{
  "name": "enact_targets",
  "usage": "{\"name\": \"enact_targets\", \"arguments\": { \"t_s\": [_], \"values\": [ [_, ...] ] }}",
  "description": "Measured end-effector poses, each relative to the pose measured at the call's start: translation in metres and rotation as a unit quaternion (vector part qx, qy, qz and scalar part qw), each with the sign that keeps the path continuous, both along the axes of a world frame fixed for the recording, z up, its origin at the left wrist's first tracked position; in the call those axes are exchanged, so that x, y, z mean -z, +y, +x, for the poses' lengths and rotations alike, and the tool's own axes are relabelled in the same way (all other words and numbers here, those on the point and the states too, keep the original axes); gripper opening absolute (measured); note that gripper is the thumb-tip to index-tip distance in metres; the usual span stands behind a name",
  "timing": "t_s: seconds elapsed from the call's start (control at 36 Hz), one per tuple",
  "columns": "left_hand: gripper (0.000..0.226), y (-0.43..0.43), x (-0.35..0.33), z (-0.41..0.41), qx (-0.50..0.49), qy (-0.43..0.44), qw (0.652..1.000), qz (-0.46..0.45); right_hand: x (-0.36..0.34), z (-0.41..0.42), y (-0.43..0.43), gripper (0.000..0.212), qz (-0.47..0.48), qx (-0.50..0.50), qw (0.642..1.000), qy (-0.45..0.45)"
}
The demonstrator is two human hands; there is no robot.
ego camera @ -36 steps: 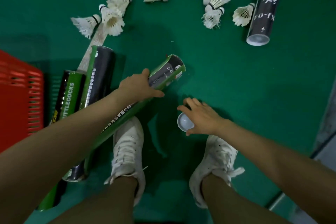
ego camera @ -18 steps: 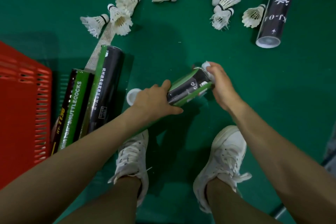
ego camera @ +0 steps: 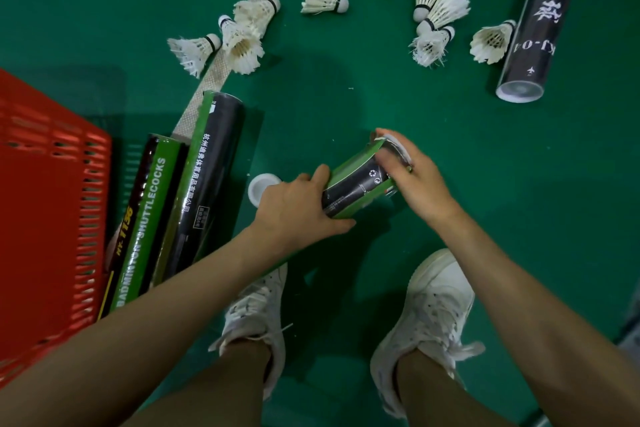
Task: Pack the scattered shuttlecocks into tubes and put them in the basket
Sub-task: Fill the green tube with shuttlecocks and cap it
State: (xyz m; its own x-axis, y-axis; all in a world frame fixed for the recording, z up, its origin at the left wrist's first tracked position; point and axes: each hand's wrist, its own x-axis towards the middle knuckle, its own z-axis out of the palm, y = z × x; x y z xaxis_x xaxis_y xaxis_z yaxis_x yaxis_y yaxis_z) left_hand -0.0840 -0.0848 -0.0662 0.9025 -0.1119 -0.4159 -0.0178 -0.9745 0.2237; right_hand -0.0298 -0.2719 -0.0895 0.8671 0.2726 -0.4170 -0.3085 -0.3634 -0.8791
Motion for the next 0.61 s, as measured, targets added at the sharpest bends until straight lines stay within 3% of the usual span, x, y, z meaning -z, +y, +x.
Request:
{"name": "enact_targets", "arguments": {
  "t_s": [0.11, 0.39, 0.44, 0.53, 0.61],
  "values": [
    [0.064, 0.002, 0.001, 0.000, -0.009, -0.005, 1.000, -0.014, -0.006, 0.000, 0.003, 0.042, -0.037, -0.023, 0.999, -0.018],
    [0.066, -0.003, 0.004, 0.011, 0.003, -0.010, 1.000, -0.012, -0.005, 0.008, 0.009, 0.034, 0.042, 0.067, 0.995, 0.057],
    [0.069, -0.005, 0.001, 0.026, 0.010, -0.009, 1.000, 0.002, -0.001, 0.019, 0.014, 0.036, 0.110, 0.171, 0.976, 0.081],
    [0.073, -0.016, -0.002, 0.052, 0.006, -0.013, 1.000, 0.010, 0.003, 0.032, 0.022, 0.064, 0.240, 0.350, 0.893, 0.146],
    [0.085, -0.027, -0.005, 0.075, 0.001, 0.011, 1.000, -0.008, 0.005, 0.031, 0.033, 0.076, 0.286, 0.325, 0.869, 0.240]
  ]
}}
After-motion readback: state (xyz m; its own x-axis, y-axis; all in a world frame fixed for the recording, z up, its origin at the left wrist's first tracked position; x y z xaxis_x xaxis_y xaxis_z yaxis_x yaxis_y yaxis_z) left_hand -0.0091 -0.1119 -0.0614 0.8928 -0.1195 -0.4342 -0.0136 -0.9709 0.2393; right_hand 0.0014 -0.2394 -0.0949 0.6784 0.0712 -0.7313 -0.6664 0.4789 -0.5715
